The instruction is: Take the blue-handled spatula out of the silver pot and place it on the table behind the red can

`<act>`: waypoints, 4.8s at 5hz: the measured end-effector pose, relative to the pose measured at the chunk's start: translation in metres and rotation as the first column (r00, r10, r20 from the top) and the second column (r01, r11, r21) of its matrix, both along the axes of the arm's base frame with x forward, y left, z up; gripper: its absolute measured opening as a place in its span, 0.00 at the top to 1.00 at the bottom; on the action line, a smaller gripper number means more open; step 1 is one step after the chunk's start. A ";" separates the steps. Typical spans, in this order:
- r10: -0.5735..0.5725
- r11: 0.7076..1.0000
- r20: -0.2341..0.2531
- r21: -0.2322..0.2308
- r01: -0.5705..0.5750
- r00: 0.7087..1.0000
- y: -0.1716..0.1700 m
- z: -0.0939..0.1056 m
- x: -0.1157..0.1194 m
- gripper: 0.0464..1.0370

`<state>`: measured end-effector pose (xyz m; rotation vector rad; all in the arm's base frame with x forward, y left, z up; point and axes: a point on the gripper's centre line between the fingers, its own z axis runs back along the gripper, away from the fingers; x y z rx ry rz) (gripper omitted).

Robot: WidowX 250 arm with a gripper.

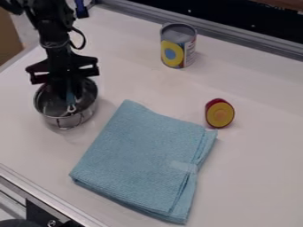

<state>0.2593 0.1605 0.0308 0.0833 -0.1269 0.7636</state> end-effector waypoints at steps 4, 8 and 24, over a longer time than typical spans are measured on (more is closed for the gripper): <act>0.375 0.905 -0.038 -0.200 -0.374 0.926 -0.071 0.051 0.035 0.81; 0.847 0.422 -0.236 -0.244 -0.873 0.476 -0.172 0.052 0.084 0.81; 0.427 0.900 0.087 -0.131 -0.415 0.900 -0.219 0.043 0.115 0.04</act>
